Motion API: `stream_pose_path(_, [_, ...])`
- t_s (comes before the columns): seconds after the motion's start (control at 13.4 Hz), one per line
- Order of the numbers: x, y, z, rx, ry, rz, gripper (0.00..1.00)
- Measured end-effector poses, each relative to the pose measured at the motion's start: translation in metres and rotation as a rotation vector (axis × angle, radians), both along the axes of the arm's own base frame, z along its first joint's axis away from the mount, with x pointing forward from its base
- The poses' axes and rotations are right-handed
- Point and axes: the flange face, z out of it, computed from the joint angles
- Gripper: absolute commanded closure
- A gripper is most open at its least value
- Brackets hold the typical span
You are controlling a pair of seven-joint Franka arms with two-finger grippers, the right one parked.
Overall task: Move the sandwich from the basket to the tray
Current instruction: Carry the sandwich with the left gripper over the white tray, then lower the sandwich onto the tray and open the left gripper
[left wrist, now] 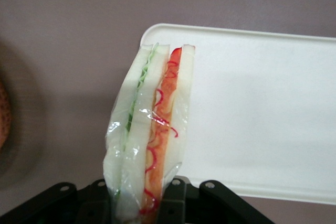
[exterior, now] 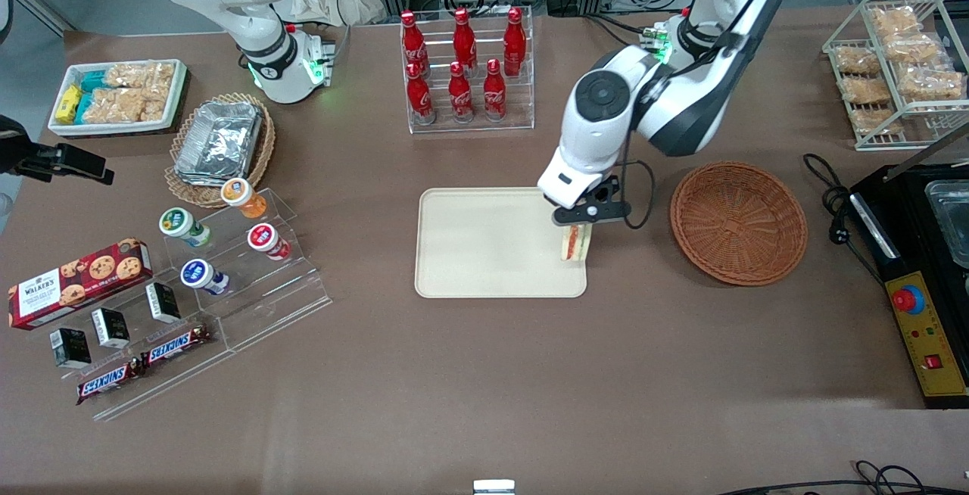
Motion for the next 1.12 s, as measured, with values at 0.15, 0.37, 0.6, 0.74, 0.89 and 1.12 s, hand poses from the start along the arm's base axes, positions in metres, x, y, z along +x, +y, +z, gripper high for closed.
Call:
stream_pose_path(0.15, [-0.002,-0.013,-0.04,0.019,-0.019,-0.01,1.0])
stream_pose_path(0.37, [-0.001,-0.016,-0.096,0.054,-0.034,-0.04,1.0])
stream_pose_path(0.6, [0.001,-0.019,-0.126,0.066,-0.044,-0.053,1.0])
stream_pose_path(0.74, [0.004,-0.021,-0.123,0.062,-0.054,-0.052,0.12])
stream_pose_path(0.89, [0.005,-0.022,-0.124,0.06,-0.054,-0.052,0.0])
stream_pose_path(1.12, [0.002,-0.028,-0.123,0.056,-0.058,-0.056,0.0])
